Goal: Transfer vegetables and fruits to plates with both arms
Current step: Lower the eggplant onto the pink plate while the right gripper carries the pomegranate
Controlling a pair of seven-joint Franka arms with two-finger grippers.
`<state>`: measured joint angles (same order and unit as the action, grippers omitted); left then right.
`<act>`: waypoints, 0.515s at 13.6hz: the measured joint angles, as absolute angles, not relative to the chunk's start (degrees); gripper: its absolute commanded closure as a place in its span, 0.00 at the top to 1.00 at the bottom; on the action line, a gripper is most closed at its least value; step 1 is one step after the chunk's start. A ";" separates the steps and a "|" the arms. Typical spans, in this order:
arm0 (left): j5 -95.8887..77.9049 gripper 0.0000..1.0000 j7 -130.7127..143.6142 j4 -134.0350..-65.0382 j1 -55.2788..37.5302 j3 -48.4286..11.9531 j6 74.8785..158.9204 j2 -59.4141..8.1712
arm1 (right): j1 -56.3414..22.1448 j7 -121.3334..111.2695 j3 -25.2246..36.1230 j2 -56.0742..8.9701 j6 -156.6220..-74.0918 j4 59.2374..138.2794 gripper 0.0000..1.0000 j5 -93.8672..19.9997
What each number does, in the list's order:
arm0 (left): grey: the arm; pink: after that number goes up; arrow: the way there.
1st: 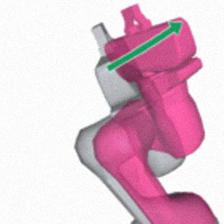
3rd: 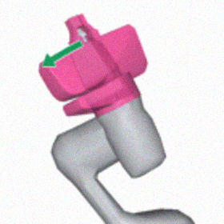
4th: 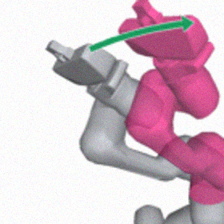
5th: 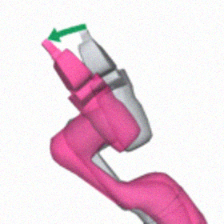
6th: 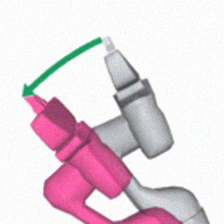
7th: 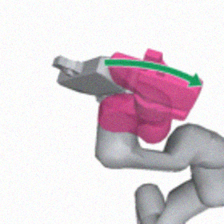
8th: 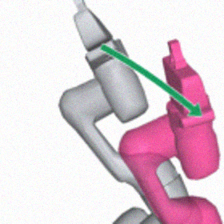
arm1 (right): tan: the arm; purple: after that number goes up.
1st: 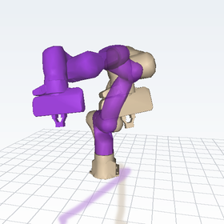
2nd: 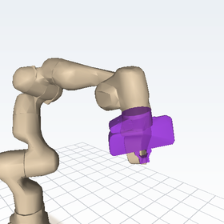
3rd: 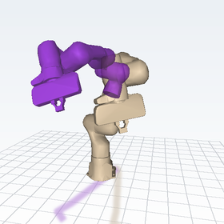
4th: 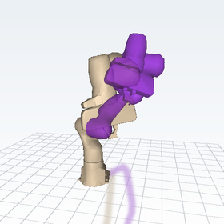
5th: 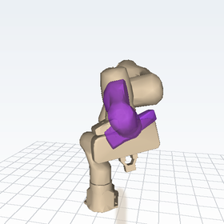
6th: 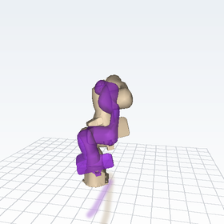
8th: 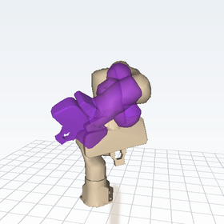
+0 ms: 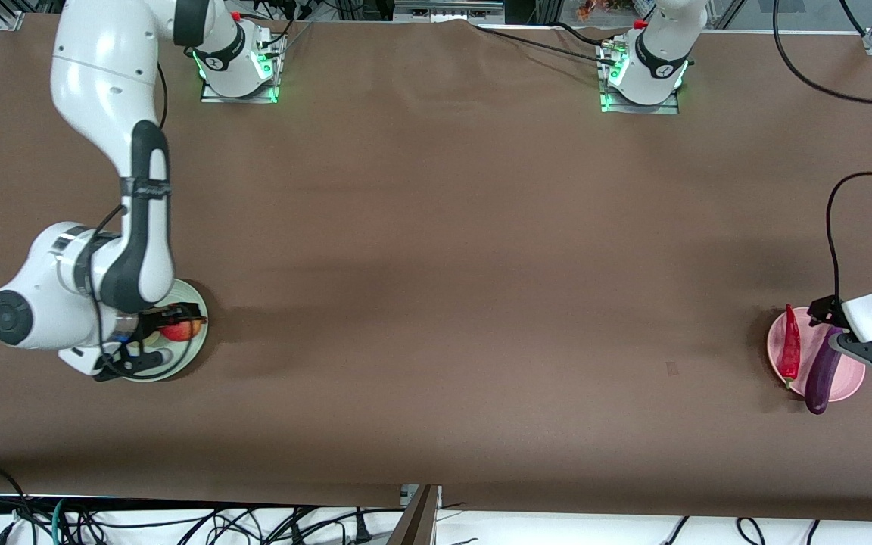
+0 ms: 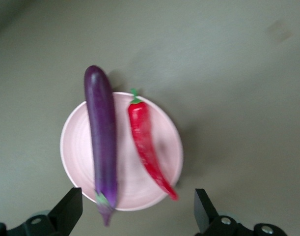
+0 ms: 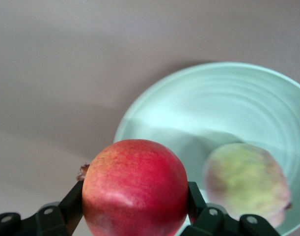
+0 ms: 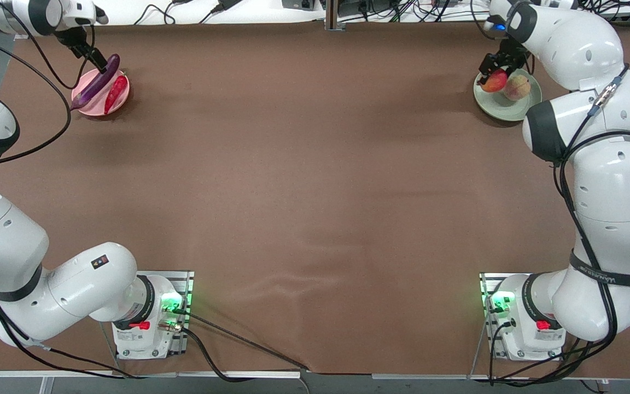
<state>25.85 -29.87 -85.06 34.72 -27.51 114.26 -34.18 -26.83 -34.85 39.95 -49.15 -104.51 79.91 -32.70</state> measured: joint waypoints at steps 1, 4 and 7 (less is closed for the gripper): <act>25.37 1.00 -26.87 -85.03 34.72 -29.55 111.14 -32.58 | -26.18 -35.53 39.79 -49.72 -104.53 79.95 0.19 -32.70; 25.15 1.00 -13.52 -82.63 34.36 -37.96 98.92 -28.98 | -26.36 -35.79 39.32 -50.93 -104.80 80.02 0.46 -32.73; 22.72 1.00 -7.94 -76.18 32.04 -42.01 87.78 -27.02 | -26.49 -35.71 39.03 -51.85 -106.57 80.03 1.00 -33.01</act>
